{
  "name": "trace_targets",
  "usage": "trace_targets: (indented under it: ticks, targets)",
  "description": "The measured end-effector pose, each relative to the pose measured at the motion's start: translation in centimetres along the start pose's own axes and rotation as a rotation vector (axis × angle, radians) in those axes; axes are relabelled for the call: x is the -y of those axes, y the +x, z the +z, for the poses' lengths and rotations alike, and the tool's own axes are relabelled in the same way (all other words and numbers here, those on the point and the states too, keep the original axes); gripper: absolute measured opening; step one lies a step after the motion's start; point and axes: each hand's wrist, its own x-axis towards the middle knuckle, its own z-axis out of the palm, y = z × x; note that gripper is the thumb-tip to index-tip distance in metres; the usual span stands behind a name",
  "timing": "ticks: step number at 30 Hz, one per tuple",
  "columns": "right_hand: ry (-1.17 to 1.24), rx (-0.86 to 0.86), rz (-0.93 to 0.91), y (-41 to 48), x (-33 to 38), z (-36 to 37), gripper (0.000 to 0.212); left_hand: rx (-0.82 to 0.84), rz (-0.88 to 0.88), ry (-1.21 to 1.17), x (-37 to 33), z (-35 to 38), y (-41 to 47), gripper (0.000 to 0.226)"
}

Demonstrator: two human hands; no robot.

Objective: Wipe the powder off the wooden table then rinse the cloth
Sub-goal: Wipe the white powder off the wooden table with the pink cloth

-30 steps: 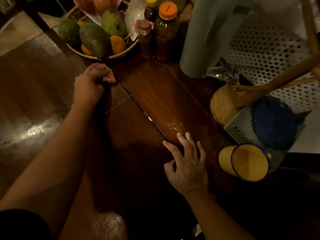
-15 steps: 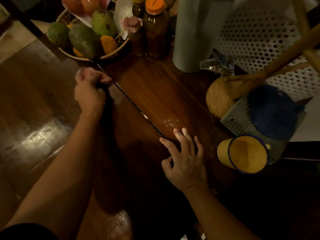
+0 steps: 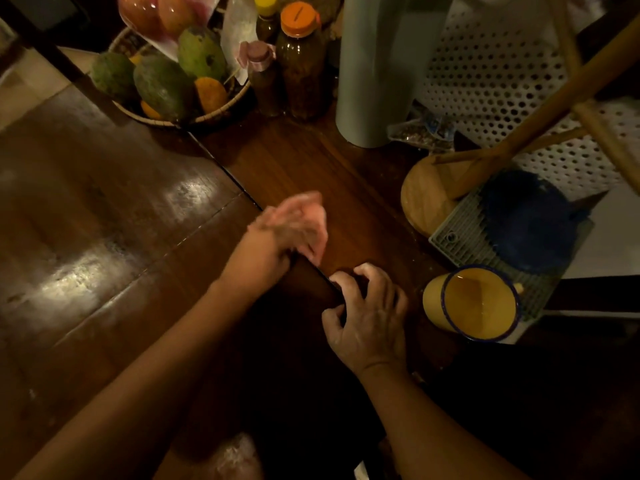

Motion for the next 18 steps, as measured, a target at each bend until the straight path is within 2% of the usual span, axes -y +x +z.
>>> trace_targets:
  ticks: [2, 4, 6, 8, 10, 12, 14, 16, 18]
  targets:
    - [-0.012, 0.012, 0.004, 0.1, 0.0, 0.0, 0.045, -0.144, -0.144, 0.145, 0.2, -0.5, 2.3, 0.069]
    - [-0.026, 0.029, 0.006, 0.0, 0.0, 0.0, 0.047, -0.206, -0.146, 0.211, -0.8, 0.5, 4.6, 0.066]
    - [-0.036, 0.054, 0.002, 0.0, -0.1, 0.1, 0.050, -0.175, 0.031, 0.127, -2.8, 2.1, 6.0, 0.057]
    - [-0.032, 0.068, -0.002, 0.0, -0.2, 0.2, 0.051, -0.015, 0.254, 0.114, -4.3, 3.4, 6.2, 0.048]
    - [-0.023, 0.076, -0.004, 0.0, -0.2, 0.3, 0.051, 0.091, 0.350, 0.111, -3.8, 3.8, 5.5, 0.043]
    - [-0.013, 0.083, -0.001, 0.2, -0.1, 0.2, 0.051, 0.078, 0.277, 0.048, -2.5, 2.8, 4.4, 0.047]
    - [0.006, 0.095, 0.008, 0.3, 0.1, -0.3, 0.050, -0.046, 0.123, 0.021, -1.2, 1.7, 3.2, 0.056]
    - [0.033, 0.139, 0.016, 0.3, 0.3, -0.7, 0.051, -0.193, -0.063, 0.062, -0.9, 1.2, 2.3, 0.059]
    - [0.046, 0.191, 0.024, 0.3, 0.5, -1.3, 0.055, -0.216, -0.203, 0.145, -2.2, 1.5, 1.5, 0.062]
